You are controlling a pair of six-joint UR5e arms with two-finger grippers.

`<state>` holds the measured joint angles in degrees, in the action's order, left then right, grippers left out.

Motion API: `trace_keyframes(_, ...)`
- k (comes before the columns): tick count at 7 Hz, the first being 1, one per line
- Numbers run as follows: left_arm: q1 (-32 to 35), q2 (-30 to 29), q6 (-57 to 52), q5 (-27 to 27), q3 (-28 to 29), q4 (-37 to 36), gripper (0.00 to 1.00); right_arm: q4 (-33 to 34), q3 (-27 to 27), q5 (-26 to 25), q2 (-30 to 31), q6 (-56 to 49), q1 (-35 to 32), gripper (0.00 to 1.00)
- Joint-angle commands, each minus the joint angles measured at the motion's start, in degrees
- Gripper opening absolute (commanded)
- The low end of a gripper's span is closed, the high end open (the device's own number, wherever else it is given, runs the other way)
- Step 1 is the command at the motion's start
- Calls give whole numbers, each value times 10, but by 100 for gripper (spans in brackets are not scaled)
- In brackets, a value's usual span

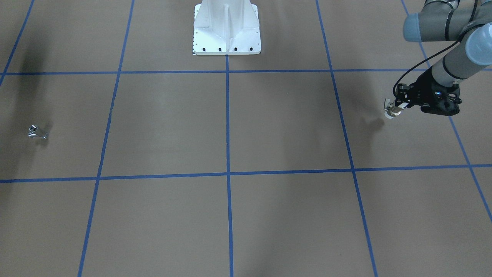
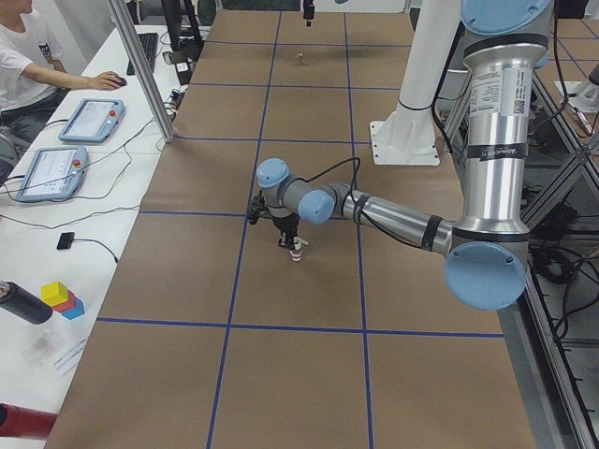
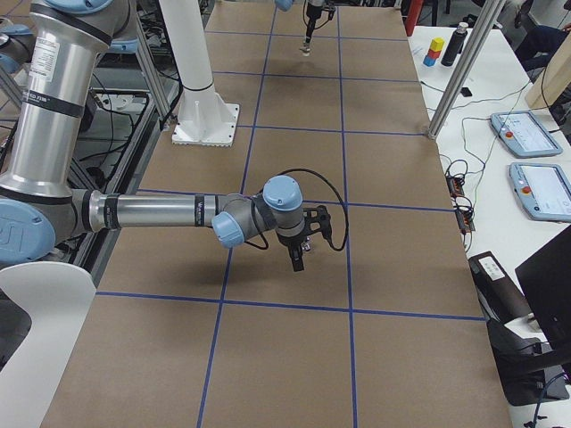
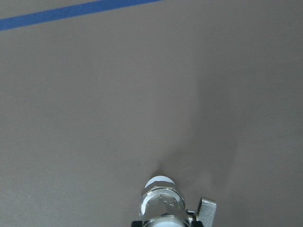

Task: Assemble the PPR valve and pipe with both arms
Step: 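Lift the white valve with the left gripper and carry it to table center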

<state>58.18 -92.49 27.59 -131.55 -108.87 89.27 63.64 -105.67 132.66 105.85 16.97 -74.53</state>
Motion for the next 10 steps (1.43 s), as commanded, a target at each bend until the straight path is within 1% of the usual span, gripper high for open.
trace_keyframes(1,-1,-76,68,3,-30,-79,0,-1,-1,-1,-1,2,2,100)
trace_keyframes(2,-6,-128,118,3,-28,-95,0,-4,-1,-1,-1,1,2,100)
trace_keyframes(3,-30,-187,155,3,-24,-131,0,-29,-1,-2,0,2,2,100)
trace_keyframes(4,-66,-259,206,5,6,-153,0,-33,-1,-1,1,12,2,100)
trace_keyframes(5,-102,-327,275,28,53,-152,0,-34,-1,0,1,18,3,100)
trace_keyframes(6,-138,-410,330,56,126,-148,0,-34,-1,1,1,20,6,100)
trace_keyframes(7,-153,-485,361,69,199,-147,0,-34,-1,3,1,23,6,100)
trace_keyframes(8,-176,-498,374,104,226,-122,0,-36,-1,4,1,23,8,99)
trace_keyframes(9,-189,-521,404,123,300,-32,0,-38,-1,4,1,23,9,100)
trace_keyframes(10,-193,-591,422,125,404,-22,0,-38,-1,4,1,23,10,100)
